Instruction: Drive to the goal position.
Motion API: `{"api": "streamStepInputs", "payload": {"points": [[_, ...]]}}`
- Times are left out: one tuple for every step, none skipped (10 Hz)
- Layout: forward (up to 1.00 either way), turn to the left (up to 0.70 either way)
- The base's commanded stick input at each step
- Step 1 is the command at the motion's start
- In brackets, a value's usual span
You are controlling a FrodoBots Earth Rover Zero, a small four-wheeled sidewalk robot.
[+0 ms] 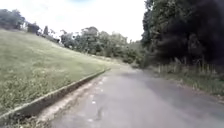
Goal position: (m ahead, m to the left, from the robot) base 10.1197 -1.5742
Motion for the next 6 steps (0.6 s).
{"api": "streamStepInputs", "payload": {"points": [[1.00, -0.24], [1.00, -0.33], [1.00, -0.37], [1.00, -0.21], [1.00, -0.12], [1.00, -0.07]]}}
